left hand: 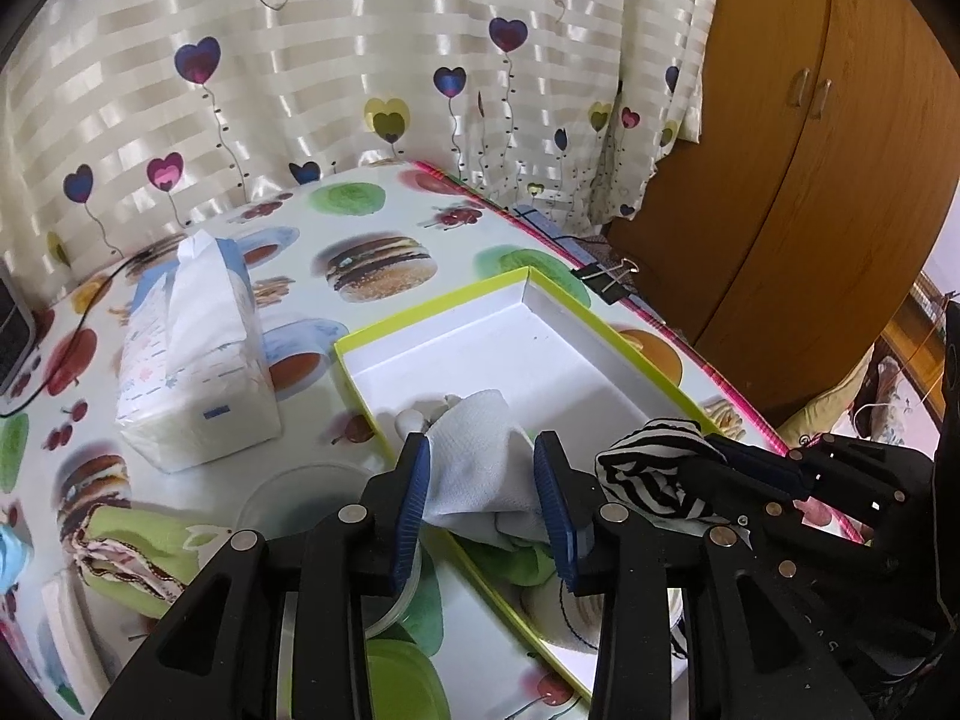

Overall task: Organize soft objects
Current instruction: 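Lower both socks into the tray and open both grippers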

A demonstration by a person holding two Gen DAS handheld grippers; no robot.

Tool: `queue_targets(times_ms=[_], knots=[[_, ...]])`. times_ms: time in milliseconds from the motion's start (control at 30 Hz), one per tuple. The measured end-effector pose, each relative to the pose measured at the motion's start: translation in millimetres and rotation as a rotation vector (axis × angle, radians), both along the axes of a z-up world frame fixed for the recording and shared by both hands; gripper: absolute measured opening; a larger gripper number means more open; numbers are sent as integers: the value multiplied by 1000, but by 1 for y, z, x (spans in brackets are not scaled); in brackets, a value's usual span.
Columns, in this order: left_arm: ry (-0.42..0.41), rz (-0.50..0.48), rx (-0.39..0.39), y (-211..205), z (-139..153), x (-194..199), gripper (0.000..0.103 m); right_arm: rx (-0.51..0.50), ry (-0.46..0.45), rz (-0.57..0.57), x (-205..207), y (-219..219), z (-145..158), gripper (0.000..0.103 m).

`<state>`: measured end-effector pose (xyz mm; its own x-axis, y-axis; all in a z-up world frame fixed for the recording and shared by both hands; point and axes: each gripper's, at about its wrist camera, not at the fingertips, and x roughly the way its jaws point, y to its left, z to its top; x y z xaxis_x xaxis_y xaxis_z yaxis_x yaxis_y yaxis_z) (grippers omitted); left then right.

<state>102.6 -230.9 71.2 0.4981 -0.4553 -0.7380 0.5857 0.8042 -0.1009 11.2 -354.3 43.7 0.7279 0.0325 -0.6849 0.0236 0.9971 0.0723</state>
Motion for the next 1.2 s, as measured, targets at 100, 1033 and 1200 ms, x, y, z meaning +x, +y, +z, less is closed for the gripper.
queue_targets(times_ms=[100,1033,1200], knots=[[0,0,-1,1,0,-1,35,-4,-3,-6,-1,1,1,11],[-57,31,16,25,21,-26,45,11,-31,-33,-7,9,14,42],[-64,44,11,37,25,-35,45,26,-52,-43,-12,11,20,42]])
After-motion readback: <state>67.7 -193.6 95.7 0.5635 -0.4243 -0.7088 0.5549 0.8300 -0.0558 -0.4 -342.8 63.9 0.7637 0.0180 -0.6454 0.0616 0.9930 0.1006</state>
